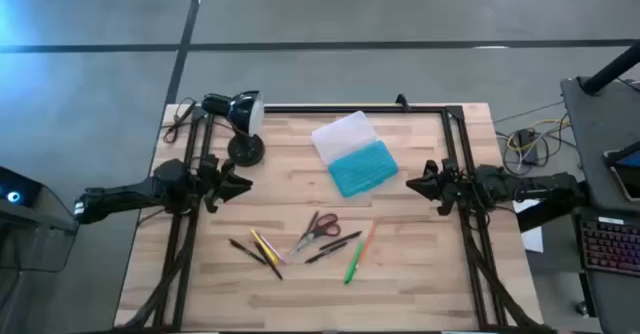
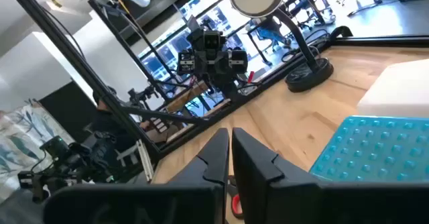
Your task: Pick & place school supplies into a supply box
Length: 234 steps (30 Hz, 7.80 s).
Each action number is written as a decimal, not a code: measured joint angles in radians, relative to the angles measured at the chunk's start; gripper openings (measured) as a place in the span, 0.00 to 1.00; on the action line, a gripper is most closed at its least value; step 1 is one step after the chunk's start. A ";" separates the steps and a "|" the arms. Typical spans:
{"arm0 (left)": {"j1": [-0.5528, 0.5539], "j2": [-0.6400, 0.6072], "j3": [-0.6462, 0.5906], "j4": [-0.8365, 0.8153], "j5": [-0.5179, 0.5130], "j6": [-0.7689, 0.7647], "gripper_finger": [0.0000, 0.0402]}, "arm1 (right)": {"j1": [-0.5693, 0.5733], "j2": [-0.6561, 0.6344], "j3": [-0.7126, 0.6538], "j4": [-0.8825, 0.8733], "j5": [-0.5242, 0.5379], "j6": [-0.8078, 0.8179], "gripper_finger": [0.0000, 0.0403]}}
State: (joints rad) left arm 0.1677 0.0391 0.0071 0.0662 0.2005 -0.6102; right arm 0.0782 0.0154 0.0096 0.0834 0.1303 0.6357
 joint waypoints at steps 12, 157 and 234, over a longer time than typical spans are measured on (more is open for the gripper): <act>0.000 0.000 0.000 0.000 0.000 0.000 0.20 | 0.000 0.000 0.000 0.000 0.000 0.000 0.03; 0.058 1.957 1.232 -0.320 -0.558 0.020 0.11 | -0.981 1.665 1.014 -0.490 -0.612 -0.243 0.18; -0.242 1.787 1.217 -0.529 -0.545 0.187 0.11 | 0.328 1.562 0.912 -0.852 0.002 -0.633 0.38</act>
State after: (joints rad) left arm -0.0739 1.8259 1.2240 -0.4627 -0.3444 -0.4234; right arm 0.4058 1.5777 0.9218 -0.7685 0.1327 0.0024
